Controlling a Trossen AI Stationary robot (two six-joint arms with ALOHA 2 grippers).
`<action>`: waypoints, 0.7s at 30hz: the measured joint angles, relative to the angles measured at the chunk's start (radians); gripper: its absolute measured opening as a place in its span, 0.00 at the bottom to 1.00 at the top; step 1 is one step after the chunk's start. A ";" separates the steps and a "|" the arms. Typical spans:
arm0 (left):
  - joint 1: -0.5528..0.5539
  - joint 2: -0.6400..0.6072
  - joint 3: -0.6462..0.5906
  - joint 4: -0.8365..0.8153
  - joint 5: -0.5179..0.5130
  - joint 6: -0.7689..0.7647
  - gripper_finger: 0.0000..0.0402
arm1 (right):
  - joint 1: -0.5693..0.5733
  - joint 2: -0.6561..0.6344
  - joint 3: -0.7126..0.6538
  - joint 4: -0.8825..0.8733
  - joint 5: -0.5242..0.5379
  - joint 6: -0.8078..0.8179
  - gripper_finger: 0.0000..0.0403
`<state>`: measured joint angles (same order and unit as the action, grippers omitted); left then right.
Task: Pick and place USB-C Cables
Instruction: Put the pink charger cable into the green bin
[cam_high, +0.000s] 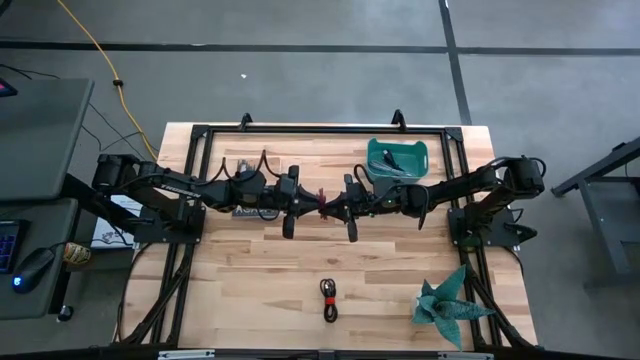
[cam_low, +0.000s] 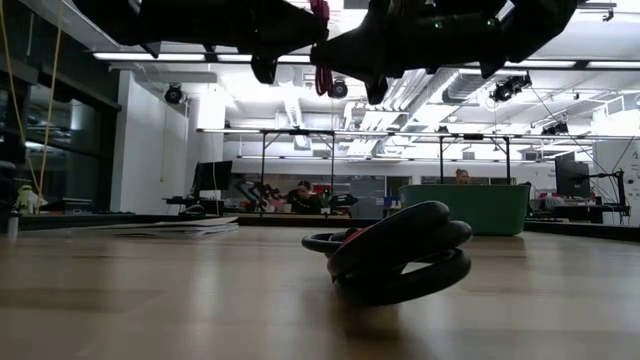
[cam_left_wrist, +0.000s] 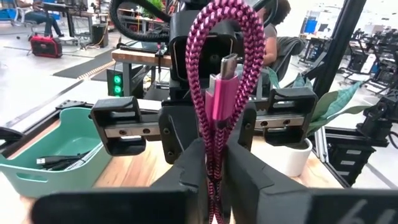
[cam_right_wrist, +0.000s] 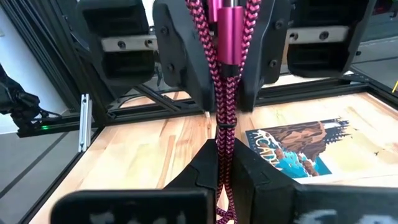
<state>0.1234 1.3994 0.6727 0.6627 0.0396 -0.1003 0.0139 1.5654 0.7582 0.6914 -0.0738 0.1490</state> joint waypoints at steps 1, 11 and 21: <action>0.000 0.000 0.000 0.002 0.000 0.000 0.12 | 0.000 0.000 0.000 -0.002 0.000 0.000 0.01; -0.010 -0.001 0.000 -0.001 -0.002 -0.027 0.43 | 0.000 0.000 -0.001 -0.003 0.000 0.000 0.01; -0.003 -0.092 0.000 -0.114 -0.047 -0.037 0.54 | 0.000 -0.037 -0.001 -0.053 0.000 0.016 0.01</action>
<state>0.1202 1.3074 0.6727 0.5491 -0.0074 -0.1377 0.0143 1.5284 0.7570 0.6382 -0.0739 0.1646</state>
